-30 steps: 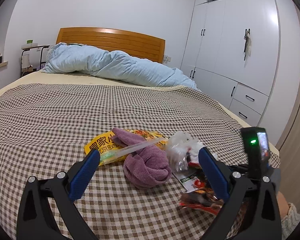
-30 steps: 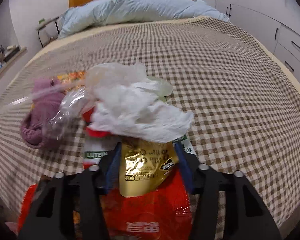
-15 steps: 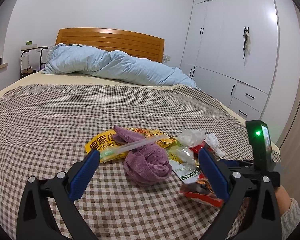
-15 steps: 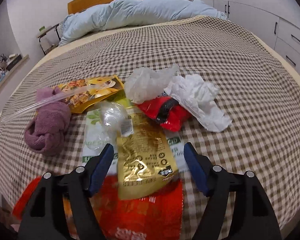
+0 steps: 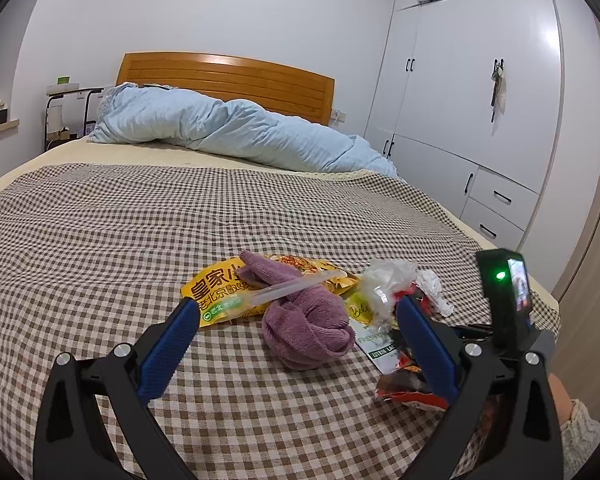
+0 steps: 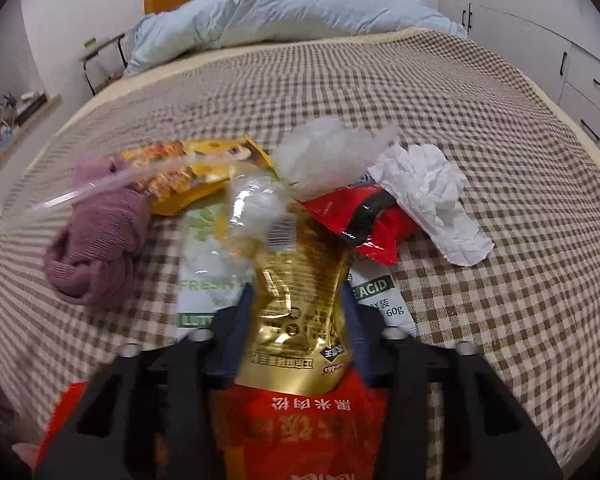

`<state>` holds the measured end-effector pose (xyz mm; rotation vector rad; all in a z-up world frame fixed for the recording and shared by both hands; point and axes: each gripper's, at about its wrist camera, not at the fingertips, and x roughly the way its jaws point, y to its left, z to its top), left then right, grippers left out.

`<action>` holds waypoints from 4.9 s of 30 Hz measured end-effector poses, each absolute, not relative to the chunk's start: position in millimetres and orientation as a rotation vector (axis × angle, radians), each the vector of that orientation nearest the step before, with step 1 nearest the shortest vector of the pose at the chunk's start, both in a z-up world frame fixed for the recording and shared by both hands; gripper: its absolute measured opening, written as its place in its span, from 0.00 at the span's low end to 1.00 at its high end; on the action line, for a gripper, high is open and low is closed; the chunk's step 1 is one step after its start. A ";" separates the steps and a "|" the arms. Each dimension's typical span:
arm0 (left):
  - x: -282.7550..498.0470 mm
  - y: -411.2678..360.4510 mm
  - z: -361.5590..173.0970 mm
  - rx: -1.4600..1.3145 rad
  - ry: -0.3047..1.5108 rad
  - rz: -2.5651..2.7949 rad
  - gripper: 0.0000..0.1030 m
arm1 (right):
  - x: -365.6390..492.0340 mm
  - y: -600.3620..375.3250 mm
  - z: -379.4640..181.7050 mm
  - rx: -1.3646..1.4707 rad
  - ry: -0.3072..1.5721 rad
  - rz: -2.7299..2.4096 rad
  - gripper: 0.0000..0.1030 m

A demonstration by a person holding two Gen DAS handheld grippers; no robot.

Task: Collect trash
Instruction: 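Lift the gold pouch off the bed with the right tool, then reach the left tool to the clear plastic straw and close on it, then lift the straw off the bed with the left tool, then carry the straw and gold pouch from the bed down toward the bin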

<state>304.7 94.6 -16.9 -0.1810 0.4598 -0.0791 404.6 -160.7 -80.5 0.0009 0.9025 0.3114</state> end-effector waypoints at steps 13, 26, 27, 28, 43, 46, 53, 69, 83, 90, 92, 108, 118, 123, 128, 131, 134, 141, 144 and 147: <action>305.3 88.9 -19.6 -0.168 0.464 -0.083 0.93 | 362.9 -166.4 -41.6 -0.026 0.745 0.300 0.28; 305.2 88.0 -22.1 -0.160 0.469 -0.080 0.93 | 358.1 -188.9 -26.9 0.305 0.719 0.570 0.28; 305.2 88.0 -22.3 -0.158 0.470 -0.081 0.93 | 358.3 -187.5 -26.9 0.306 0.718 0.568 0.28; 305.1 87.9 -22.5 -0.157 0.471 -0.081 0.93 | 358.1 -185.9 -27.0 0.303 0.714 0.565 0.28; 303.4 87.4 -19.5 -0.117 0.477 -0.077 0.93 | 345.8 -204.8 -10.9 0.322 0.603 0.492 0.28; 301.5 83.6 -13.4 -0.068 0.487 -0.068 0.93 | 344.7 -212.8 -10.1 0.328 0.599 0.472 0.28; 322.3 69.5 1.5 0.084 0.600 -0.078 0.93 | 341.2 -238.2 -2.8 0.340 0.571 0.446 0.28; 437.4 41.4 -9.4 0.412 1.054 -0.102 0.58 | 340.2 -277.8 5.4 0.414 0.524 0.428 0.28; 456.8 42.4 -29.3 0.224 1.114 -0.095 0.03 | 333.6 -291.0 11.3 0.432 0.503 0.430 0.28; 439.8 47.4 -5.5 0.206 1.028 -0.092 0.03 | 330.7 -287.5 12.4 0.422 0.499 0.441 0.28; 428.4 45.8 5.5 0.201 0.993 -0.124 0.03 | 329.7 -285.6 12.7 0.418 0.499 0.447 0.28; 328.4 28.0 50.3 0.184 0.766 -0.226 0.03 | 297.3 -263.5 28.8 0.326 0.466 0.489 0.28; 260.8 21.8 57.0 0.194 0.710 -0.301 0.03 | 248.2 -249.8 41.1 0.252 0.453 0.472 0.28; 221.8 20.5 58.4 0.191 0.691 -0.354 0.03 | 217.6 -243.7 40.5 0.207 0.464 0.457 0.28; 186.3 20.2 55.6 0.193 0.673 -0.390 0.03 | 186.0 -238.4 35.5 0.172 0.481 0.445 0.28; 166.2 18.6 51.7 0.196 0.672 -0.413 0.03 | 169.8 -234.8 31.5 0.147 0.492 0.441 0.28; 147.8 18.4 45.9 0.190 0.673 -0.437 0.03 | 156.5 -232.9 26.6 0.127 0.504 0.439 0.28; 113.6 20.7 30.0 0.154 0.681 -0.478 0.03 | 129.5 -229.3 8.7 0.078 0.545 0.438 0.28; 104.6 21.5 22.2 0.144 0.692 -0.487 0.03 | 119.8 -228.2 -0.6 0.063 0.568 0.441 0.28; 96.0 21.1 10.9 0.146 0.707 -0.498 0.03 | 110.0 -228.1 -12.3 0.048 0.600 0.446 0.28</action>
